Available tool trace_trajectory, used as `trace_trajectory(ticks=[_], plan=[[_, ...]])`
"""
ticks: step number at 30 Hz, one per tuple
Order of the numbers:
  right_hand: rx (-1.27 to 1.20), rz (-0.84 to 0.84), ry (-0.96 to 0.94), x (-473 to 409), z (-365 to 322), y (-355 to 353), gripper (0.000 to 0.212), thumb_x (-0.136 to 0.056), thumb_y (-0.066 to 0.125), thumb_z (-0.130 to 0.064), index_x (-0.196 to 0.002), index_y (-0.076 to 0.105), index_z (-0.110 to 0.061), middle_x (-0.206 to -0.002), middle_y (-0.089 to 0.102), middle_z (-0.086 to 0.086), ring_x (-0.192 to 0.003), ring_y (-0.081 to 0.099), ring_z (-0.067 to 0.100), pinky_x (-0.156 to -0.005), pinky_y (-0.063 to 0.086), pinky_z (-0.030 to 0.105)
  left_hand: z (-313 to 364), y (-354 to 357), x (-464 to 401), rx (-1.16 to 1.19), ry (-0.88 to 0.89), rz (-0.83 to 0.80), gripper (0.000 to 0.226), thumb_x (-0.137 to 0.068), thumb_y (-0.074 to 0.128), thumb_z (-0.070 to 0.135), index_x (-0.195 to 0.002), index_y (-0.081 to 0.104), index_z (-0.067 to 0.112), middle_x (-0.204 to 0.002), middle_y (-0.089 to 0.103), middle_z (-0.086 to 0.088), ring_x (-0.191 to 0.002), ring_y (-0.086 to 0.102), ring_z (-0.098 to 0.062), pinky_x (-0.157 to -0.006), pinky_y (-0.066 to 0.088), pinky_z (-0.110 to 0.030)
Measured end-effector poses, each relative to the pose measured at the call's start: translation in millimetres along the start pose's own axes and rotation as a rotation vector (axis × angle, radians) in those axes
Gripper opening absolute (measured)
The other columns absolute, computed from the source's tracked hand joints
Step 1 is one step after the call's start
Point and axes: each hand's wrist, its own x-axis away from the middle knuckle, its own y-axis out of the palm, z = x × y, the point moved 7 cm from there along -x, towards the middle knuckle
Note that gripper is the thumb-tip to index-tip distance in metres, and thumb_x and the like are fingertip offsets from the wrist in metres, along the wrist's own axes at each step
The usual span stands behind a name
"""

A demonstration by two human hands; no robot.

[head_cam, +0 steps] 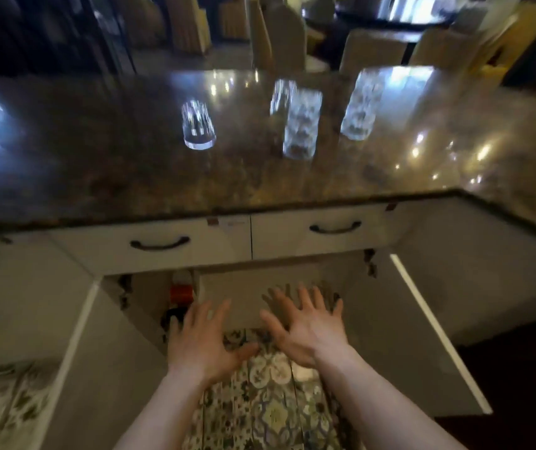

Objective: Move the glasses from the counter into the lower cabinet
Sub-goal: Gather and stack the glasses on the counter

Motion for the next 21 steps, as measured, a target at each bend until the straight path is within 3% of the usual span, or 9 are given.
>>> trace_trajectory(ticks=[13, 21], plan=[[-0.024, 0.528, -0.062, 64.9, -47.6, -289.9, 0.093, -0.075, -0.005, -0.091, -0.157, 0.002, -0.047, -0.17, -0.005, 0.002, -0.155, -0.008, 0.029, -0.118, -0.004, 0.067, 48.0, -309.2, 23.8, 0.008, 0.104, 0.548, 0.111, -0.063, 0.029, 0.1, -0.156, 0.002, 0.046, -0.168, 0.007, 0.004, -0.154, 0.003, -0.024, -0.123, 0.004, -0.053], [0.001, 0.657, -0.125, 85.6, -51.4, -356.9, 0.1, -0.067, -0.012, -0.093, -0.156, -0.001, -0.048, -0.17, -0.007, 0.004, -0.155, -0.008, 0.031, -0.119, -0.001, 0.068, 88.1, -391.8, 38.3, 0.002, 0.157, 0.704, 0.109, -0.068, 0.033, 0.098, -0.156, 0.001, 0.044, -0.169, 0.004, 0.001, -0.154, 0.001, -0.026, -0.122, 0.004, -0.057]])
